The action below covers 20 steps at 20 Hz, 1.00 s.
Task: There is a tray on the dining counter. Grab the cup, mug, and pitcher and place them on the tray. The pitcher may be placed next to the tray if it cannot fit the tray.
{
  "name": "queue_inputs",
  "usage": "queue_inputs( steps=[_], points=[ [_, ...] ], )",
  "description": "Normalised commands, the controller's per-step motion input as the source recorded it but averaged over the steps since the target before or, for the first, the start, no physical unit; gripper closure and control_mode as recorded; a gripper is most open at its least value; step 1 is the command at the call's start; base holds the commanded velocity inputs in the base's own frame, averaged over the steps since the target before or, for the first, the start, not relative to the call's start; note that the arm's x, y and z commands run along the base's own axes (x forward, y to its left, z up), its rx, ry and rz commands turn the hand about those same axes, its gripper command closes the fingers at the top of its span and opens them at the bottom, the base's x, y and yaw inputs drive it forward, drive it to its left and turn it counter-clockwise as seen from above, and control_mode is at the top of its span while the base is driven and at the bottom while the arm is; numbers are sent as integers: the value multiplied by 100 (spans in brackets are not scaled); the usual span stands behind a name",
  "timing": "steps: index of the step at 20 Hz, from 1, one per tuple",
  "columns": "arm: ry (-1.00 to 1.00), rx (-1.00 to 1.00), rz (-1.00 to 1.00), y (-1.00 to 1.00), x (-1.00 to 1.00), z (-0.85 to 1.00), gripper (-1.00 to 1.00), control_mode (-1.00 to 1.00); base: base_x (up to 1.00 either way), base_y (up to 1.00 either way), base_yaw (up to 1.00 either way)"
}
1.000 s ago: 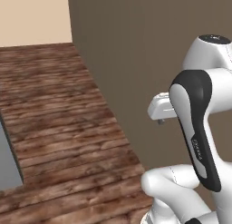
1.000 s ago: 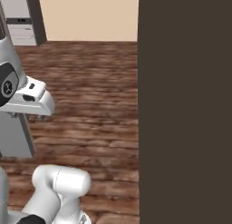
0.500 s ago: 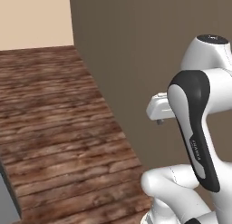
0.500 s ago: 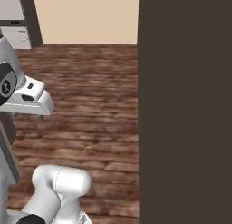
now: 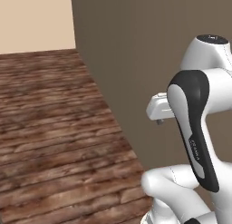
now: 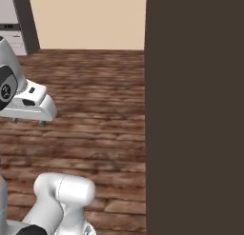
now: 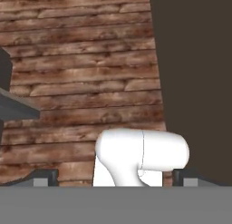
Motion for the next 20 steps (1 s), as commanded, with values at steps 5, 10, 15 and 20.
queue_inputs(
  steps=[5,10,15,20],
  points=[
    [0,0,0,0,0,0,-100,100,100,3,0],
    [0,0,0,0,0,0,-100,100,100,2,0],
    [0,0,0,0,0,0,-100,100,100,23,0],
    [0,0,0,0,0,0,-100,100,100,37,0]
  ],
)
